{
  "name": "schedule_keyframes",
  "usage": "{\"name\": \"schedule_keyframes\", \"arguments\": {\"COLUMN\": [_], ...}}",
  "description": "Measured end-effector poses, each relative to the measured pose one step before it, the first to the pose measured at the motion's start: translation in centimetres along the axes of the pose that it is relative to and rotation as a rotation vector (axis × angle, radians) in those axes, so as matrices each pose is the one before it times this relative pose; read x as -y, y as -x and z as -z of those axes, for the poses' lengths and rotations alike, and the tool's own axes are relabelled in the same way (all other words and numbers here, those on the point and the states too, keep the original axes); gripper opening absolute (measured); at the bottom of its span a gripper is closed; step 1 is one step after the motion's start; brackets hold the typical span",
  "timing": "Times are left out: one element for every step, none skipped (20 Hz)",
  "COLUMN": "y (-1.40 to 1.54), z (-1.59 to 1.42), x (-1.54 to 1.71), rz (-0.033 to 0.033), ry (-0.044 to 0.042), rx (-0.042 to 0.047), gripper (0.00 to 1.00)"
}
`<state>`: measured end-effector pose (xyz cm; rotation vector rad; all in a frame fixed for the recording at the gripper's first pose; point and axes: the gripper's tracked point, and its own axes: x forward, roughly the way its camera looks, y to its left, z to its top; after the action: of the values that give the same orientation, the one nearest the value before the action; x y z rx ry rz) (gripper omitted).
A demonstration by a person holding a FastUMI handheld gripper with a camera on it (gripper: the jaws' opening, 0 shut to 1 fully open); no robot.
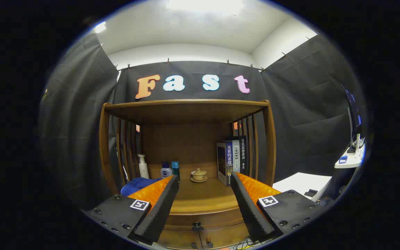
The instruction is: Pull open the drawer, take out the items inside it, and place them on the countertop above the cabinet.
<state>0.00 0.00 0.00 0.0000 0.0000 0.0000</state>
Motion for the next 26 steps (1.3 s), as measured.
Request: {"name": "schedule_keyframes", "arguments": {"y": [0.067,-0.004,0.014,-0.007,0.038,0.019,0.013,0.086,-0.096,-0.065,0.096,-0.035,-0.061,-0.002,0.058,0.01,0.007,0.008,0.04,-0.072,-0.084,-0.08,-0.099,-0.098,-0.11,-0.133], "z": [0.013,0.043,0.016,0.044,-0.017,0.068,0.048,-0.048,-0.089,0.065,0.044,0.112,-0.113,-0.009,0.011,-0.046,-0.035,0.05,0.099,0.204,0.096,0.158,0.273,0.289,0.281,0.242], "x": [-0.061,0.003,0.029,-0.006,0.043,-0.072,-0.032,-0.073,-0.208,-0.056,-0.039,-0.113,0.087,-0.046,0.054,-0.043,-0.097,-0.059,0.017,-0.022,-0.012,0.042,0.061,0.012,0.062,-0.075], "rz": [0.00058,0.00142,0.00039,0.00144,0.00161,0.00142,0.00158,-0.00135,-0.00337,-0.00385,-0.00237,-0.00156,-0.00052,-0.00098,-0.00054,-0.0016,-0.00122,-0.00115,-0.00052,-0.00051,-0.002,-0.0001,0.00076,0.00129,0.00096,0.00151], "ry": [0.00183,0.00223,0.00211,0.00364,0.00573,0.00569,0.00387,0.00122,-0.00123,-0.00293,-0.00189,-0.00049,-0.00036,0.00009,0.00031,0.00074,0.0002,-0.0007,-0.0024,-0.00475,-0.00481,-0.00403,-0.00244,-0.001,-0.0001,0.00022], "rx": [-0.00255,-0.00187,-0.00089,-0.00239,-0.00364,-0.00292,-0.00252,-0.00014,0.00065,-0.00062,-0.00248,-0.00127,-0.00007,-0.00049,0.0,0.00143,-0.00026,0.00022,-0.00101,-0.00175,-0.00152,-0.00091,-0.00259,-0.00453,-0.00535,-0.00444], "gripper": [0.98,0.98,0.98,0.98,0.98,0.98,0.98,0.98,0.98,0.98,0.98,0.98,0.98,0.98,0.98,0.98,0.98,0.98,0.98,0.98,0.98,0.98,0.98,0.98,0.98,0.98]}}
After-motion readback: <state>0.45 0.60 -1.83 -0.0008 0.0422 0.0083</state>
